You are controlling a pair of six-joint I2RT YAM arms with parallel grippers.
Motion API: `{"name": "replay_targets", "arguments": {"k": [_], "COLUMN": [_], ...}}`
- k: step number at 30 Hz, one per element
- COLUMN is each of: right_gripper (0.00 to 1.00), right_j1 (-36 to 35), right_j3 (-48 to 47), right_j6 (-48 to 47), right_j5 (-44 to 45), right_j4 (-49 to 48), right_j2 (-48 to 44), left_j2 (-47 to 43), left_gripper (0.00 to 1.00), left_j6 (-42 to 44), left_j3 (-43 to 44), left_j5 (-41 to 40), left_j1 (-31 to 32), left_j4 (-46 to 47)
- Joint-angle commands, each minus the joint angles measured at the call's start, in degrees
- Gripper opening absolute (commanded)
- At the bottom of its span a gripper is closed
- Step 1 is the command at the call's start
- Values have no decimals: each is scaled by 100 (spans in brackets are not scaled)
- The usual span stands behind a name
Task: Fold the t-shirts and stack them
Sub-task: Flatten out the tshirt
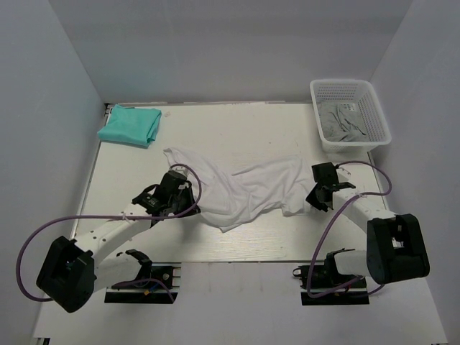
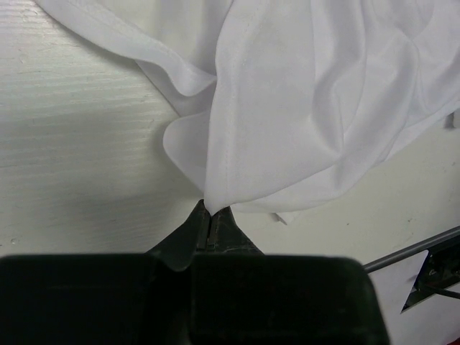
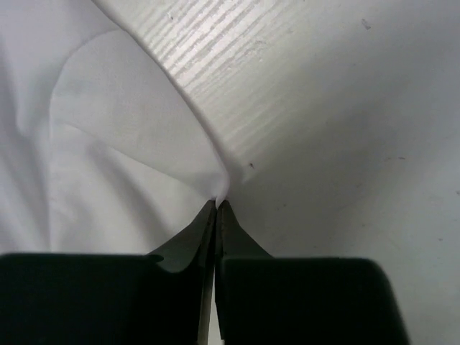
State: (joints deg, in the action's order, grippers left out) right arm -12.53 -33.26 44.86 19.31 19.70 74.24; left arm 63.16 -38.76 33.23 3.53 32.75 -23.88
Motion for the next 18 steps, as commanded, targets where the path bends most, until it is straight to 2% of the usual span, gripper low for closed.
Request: {"name": "replay_targets", "arguments": {"k": [1,7,13,18], "right_gripper": [0,0,0,0], "right_j1": [-3,-21,-21,-3], "right_j3": [48,-752,-1912,-3219], "right_j6": [163,-258,-917,-1216], "right_j5": [-340,-94,-577,-367], "right_j4": [-64,481,429,622], "right_j2": [188,-953,-2157,-2361], "left_j2": [-276,-822,-1243,-1525], "left_gripper": [0,0,0,0], "left_j6": [18,71,579,1054], "left_j3": [252,1158,2388,3275], "left_j5": [-194,-1029,-2039,-2418], "left_j1": [3,3,3,3], "left_j4": [234,339,428,428]}}
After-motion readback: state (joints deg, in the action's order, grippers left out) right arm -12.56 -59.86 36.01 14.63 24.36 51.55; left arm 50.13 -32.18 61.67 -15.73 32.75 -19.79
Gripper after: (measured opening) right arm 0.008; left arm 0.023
